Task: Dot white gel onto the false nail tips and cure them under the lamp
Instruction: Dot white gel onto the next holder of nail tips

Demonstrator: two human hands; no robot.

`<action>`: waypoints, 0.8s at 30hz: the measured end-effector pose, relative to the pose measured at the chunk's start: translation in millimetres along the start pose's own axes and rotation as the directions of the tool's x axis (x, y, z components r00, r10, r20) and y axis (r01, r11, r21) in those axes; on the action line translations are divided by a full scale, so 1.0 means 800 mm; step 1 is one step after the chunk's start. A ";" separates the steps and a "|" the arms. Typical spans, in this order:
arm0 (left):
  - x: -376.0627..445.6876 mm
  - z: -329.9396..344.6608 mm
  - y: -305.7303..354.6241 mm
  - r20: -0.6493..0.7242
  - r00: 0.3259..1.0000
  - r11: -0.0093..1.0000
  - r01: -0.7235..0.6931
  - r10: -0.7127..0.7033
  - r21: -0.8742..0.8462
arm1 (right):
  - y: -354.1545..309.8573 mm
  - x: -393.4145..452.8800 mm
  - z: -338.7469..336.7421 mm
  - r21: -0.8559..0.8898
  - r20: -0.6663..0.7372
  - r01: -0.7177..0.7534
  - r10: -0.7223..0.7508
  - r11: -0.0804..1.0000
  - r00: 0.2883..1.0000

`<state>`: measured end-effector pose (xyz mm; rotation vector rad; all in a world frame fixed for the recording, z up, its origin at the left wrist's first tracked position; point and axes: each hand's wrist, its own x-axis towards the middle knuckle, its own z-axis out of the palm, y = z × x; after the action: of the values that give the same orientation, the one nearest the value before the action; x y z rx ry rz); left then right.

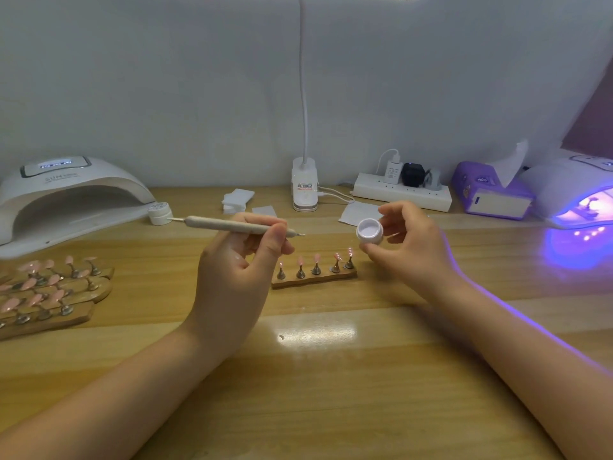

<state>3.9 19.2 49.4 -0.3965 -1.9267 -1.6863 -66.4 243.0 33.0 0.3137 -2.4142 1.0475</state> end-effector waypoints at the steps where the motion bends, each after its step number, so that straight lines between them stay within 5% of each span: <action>1: 0.002 -0.001 0.003 -0.004 1.000 1.000 -0.008 0.008 -0.014 | -0.009 0.000 -0.001 0.003 0.003 0.044 -0.044 0.999 0.999; 13: 0.010 -0.005 0.024 0.114 0.966 0.934 -0.256 0.234 0.249 | -0.095 -0.023 -0.006 0.133 0.121 0.247 -0.263 0.960 0.957; 24: 0.010 -0.003 0.018 0.151 0.960 0.908 -0.273 0.236 0.317 | -0.101 -0.030 -0.009 0.115 0.170 0.281 -0.297 0.953 0.939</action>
<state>6.0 18.1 65.9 -0.5882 -2.0887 -1.1645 -11.7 194.0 75.0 0.8054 -2.3877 1.0304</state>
